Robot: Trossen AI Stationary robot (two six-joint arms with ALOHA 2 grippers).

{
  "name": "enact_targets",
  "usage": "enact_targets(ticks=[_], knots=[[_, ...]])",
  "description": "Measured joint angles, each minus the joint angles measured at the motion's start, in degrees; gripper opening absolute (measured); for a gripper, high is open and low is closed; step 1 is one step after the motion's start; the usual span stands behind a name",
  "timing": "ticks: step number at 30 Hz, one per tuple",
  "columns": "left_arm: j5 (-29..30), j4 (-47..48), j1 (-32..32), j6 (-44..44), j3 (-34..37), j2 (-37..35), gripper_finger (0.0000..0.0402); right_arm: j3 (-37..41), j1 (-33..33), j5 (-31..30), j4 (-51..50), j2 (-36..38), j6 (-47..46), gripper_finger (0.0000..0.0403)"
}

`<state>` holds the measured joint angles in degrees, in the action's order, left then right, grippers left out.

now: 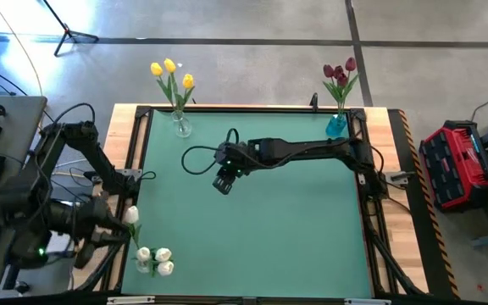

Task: Sort flowers into vase by color
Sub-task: Return to Home Position

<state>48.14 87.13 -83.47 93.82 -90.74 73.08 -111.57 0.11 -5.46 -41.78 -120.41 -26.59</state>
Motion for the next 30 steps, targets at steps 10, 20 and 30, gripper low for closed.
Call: enact_targets(ticks=[10,20,30], knots=[[13.6,2.9,2.3,-5.6,0.0,-6.5,0.0126,-0.1,1.4,-3.9,3.4,8.7,6.0,0.0121],[22.6,2.5,12.6,-19.1,-0.1,-12.4,0.0125,-0.1,2.1,-6.4,3.5,17.1,10.6,0.0011],[26.6,0.2,19.2,-27.7,1.1,-13.1,0.0083,-0.1,4.5,-2.6,6.4,18.1,11.2,0.0001]])
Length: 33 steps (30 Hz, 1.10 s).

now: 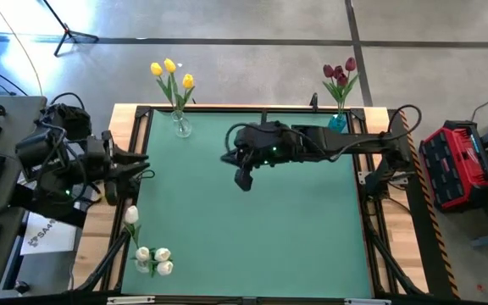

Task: Sort flowers into vase by color
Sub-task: Return to Home Position

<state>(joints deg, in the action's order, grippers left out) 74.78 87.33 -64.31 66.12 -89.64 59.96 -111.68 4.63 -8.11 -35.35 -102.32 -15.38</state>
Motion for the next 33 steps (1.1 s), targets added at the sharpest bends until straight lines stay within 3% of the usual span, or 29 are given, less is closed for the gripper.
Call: enact_targets(ticks=[5,15,27,33], knots=[[0.4,-8.1,3.7,-3.8,7.1,-0.2,0.006,0.0,2.7,8.2,12.2,1.2,3.2,0.0],[-0.2,-8.4,5.2,1.0,17.5,-8.5,0.0034,0.0,1.7,8.1,7.2,4.7,7.9,0.0],[3.9,-8.3,5.2,2.8,29.5,-24.4,0.0019,0.0,-8.9,18.5,6.8,4.6,12.7,0.0],[3.6,-10.7,5.2,2.4,34.0,-29.6,0.0018,0.0,-15.5,16.3,7.2,6.2,11.3,0.0]])
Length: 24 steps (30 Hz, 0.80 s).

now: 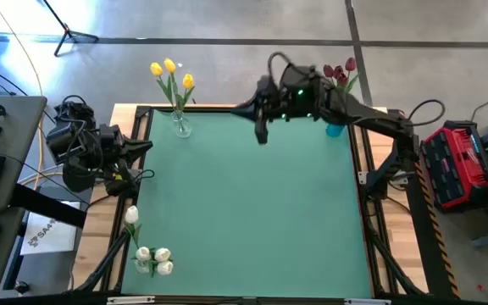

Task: Sort flowers into vase by color
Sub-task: Return to Home Position

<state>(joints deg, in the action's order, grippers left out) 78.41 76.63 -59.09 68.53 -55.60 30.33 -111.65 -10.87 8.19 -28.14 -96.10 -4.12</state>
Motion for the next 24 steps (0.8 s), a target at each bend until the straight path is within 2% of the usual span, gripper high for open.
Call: enact_targets(ticks=[6,14,20,24], knots=[[0.6,-0.6,0.0,-1.5,2.6,-1.7,0.0018,0.0,-4.1,-2.0,-1.4,4.8,2.8,0.0],[2.1,-0.5,0.0,-1.6,3.2,-3.0,0.0018,0.0,-6.8,-3.9,-10.4,9.6,4.1,0.0],[2.7,-0.5,0.0,-2.6,3.2,-3.0,0.0018,0.0,-5.1,-4.3,-10.5,12.2,2.8,0.0],[2.1,-2.3,-0.5,-2.7,3.2,-3.0,0.0018,0.0,-1.1,-4.1,-5.4,14.7,2.0,0.0]])
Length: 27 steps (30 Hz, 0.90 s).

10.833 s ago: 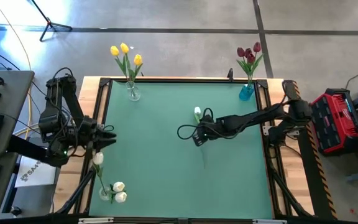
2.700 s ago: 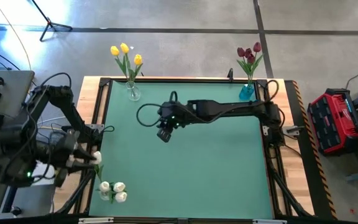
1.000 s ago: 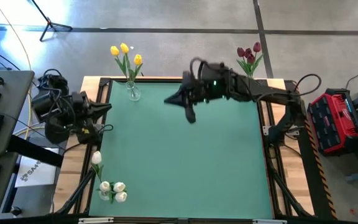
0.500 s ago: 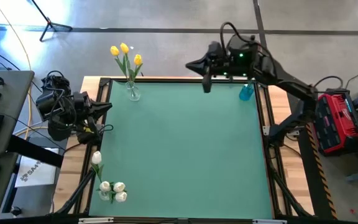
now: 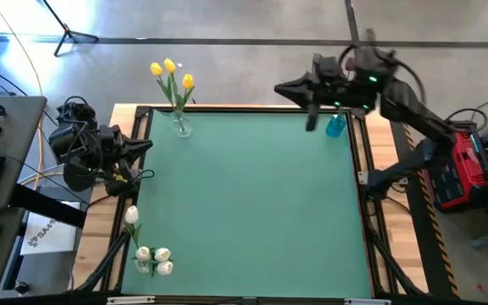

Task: Sort flowers into vase by color
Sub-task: Return to Home Position

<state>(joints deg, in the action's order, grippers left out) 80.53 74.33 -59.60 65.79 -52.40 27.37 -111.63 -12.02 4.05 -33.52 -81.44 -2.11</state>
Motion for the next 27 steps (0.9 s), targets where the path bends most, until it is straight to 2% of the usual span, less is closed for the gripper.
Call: enact_targets(ticks=[5,10,15,18,23,27], knots=[[-0.3,-6.9,-1.0,-6.9,0.0,0.9,0.0018,0.0,6.0,-2.3,-0.3,1.3,-0.8,0.0],[-0.7,-13.7,-1.0,-15.0,0.0,1.2,0.0018,0.0,11.5,-4.9,1.5,-0.8,-2.0,0.0],[-2.9,-20.6,-0.9,-22.8,0.0,1.2,0.0018,0.0,15.8,-1.9,10.8,-6.3,-2.1,0.0],[-3.6,-25.8,-0.8,-28.3,0.0,1.5,0.0018,0.1,16.9,-1.6,12.6,-8.6,-2.5,0.0],[-6.0,-31.6,-0.8,-35.4,0.0,2.5,0.0018,0.1,19.1,-8.8,10.9,-7.9,-2.1,0.0],[-6.9,-31.6,-0.8,-35.9,0.0,3.4,0.0018,0.2,21.3,-16.0,6.3,-6.1,-1.8,0.0]])
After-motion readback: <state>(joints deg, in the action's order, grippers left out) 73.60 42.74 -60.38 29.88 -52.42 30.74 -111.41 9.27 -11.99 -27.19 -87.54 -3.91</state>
